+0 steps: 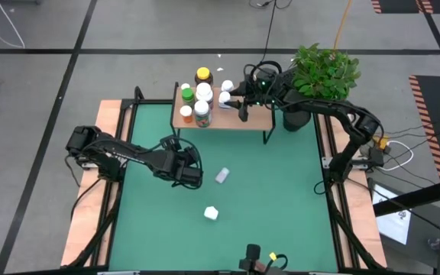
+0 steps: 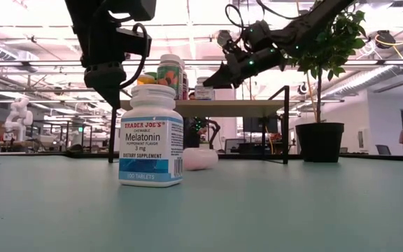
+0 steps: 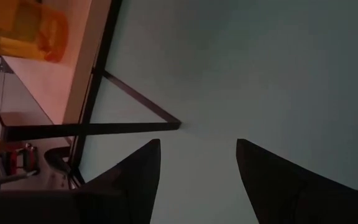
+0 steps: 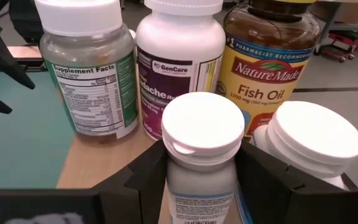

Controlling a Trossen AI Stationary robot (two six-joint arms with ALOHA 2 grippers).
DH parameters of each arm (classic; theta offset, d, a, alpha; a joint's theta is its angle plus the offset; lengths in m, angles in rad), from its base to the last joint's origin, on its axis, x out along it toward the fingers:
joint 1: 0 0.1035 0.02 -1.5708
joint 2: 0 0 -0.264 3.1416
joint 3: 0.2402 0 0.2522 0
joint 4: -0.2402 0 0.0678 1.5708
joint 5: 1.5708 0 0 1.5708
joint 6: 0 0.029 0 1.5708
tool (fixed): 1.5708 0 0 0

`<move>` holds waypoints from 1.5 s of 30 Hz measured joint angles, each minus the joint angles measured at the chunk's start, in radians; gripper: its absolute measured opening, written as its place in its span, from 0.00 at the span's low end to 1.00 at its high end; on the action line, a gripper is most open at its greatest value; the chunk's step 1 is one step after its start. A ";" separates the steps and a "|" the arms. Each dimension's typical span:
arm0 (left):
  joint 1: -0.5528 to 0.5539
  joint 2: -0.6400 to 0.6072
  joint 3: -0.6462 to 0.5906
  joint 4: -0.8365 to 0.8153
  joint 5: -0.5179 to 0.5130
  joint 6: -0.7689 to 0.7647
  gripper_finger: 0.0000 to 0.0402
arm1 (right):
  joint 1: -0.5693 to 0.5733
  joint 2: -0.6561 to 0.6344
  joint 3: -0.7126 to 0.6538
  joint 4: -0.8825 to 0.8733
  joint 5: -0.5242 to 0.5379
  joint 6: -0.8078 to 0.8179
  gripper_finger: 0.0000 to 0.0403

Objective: Pick and place medicine bottles onto shelf by color
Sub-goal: Put the top white and blue bottle on the shelf aligned with the white and blue bottle, then put the white and blue bottle on the shelf aligned with the white and blue bottles

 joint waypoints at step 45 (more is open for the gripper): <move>0.008 0.000 0.000 -0.003 0.046 -0.117 0.53 | 0.415 -0.195 -0.061 -0.025 0.009 -0.037 0.59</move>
